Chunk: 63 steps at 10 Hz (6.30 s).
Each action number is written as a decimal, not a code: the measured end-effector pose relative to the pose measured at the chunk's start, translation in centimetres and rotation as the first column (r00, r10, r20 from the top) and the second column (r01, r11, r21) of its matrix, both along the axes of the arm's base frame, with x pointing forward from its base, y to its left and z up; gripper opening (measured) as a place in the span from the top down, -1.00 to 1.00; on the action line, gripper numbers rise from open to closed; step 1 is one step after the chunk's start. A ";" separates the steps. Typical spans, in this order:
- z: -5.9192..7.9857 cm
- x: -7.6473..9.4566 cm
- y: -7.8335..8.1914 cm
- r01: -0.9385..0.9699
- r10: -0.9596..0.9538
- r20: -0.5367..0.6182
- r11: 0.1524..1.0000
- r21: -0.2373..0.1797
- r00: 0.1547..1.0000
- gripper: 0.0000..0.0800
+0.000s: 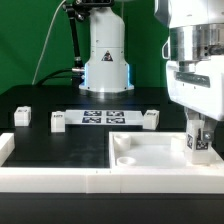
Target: Assemble one leg
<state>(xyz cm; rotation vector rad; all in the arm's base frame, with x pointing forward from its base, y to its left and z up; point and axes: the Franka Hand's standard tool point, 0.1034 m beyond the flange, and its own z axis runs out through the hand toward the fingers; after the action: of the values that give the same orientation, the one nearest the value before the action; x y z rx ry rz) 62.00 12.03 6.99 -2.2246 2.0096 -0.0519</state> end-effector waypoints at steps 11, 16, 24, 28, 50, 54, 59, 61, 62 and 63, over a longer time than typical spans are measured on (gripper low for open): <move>0.0 -0.1 0.5 -0.509 0.512 0.026 0.858 -0.072 0.859 -0.62; 0.5 0.2 0.1 -0.911 0.918 -0.053 0.380 -0.158 0.392 -0.62; 0.5 0.3 -0.3 -0.941 0.949 -0.059 0.296 -0.165 0.309 0.27; 0.3 0.2 -0.3 -0.739 0.743 -0.029 0.659 -0.136 0.668 0.27; 0.4 -0.1 0.9 -0.768 0.769 -0.038 0.631 -0.110 0.638 -0.62; 0.5 0.5 -1.1 -0.949 0.954 -0.067 0.282 -0.145 0.293 -0.62; 0.5 0.5 -1.3 -0.967 0.973 -0.077 0.206 -0.151 0.219 -0.10; 0.5 0.5 -1.3 -0.952 0.957 -0.071 0.267 -0.148 0.280 0.28; 0.5 0.5 -1.3 -0.923 0.928 -0.065 0.357 -0.142 0.368 0.27; 0.5 0.5 -1.3 -0.874 0.877 -0.056 0.467 -0.133 0.477 0.27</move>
Offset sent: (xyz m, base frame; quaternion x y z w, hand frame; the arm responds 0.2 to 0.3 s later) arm 0.0000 0.0000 0.0000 0.0000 0.0000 0.0000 1.0000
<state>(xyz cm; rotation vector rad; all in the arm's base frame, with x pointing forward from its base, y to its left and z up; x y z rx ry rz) 62.46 10.77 7.44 -3.0341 0.5952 -0.1045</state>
